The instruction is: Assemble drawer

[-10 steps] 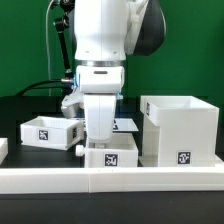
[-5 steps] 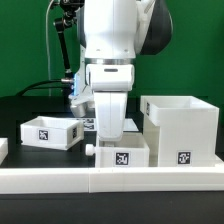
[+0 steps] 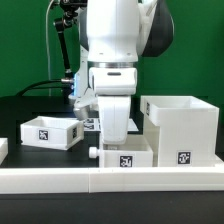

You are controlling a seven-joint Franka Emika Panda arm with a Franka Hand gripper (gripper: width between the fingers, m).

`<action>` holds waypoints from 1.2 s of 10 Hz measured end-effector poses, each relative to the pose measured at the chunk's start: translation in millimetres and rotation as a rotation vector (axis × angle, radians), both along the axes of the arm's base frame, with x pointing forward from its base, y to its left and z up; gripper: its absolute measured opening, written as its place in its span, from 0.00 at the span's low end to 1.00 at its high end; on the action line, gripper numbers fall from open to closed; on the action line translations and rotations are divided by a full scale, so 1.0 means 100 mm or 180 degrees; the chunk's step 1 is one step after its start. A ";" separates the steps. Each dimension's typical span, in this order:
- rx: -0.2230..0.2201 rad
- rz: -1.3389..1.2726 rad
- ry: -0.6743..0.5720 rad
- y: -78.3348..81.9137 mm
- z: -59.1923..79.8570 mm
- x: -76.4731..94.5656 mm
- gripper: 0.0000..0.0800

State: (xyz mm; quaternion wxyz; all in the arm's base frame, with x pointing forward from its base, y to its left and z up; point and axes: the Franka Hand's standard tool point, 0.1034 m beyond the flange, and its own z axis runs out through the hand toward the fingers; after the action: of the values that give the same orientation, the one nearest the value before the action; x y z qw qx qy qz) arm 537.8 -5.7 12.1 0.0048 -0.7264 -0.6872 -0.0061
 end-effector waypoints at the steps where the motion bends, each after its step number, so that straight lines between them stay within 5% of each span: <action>1: -0.0002 -0.0003 0.0063 -0.01 0.00 -0.01 0.05; 12: -0.0002 0.0014 0.0044 0.06 -0.01 -0.02 0.05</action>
Offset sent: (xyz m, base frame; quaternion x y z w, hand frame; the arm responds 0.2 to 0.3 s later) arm 0.0000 0.0000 0.0000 0.0000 0.0000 0.0000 1.0000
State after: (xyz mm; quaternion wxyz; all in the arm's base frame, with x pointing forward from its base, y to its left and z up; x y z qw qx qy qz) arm 536.1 0.6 11.1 0.0094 -0.7249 -0.6887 -0.0009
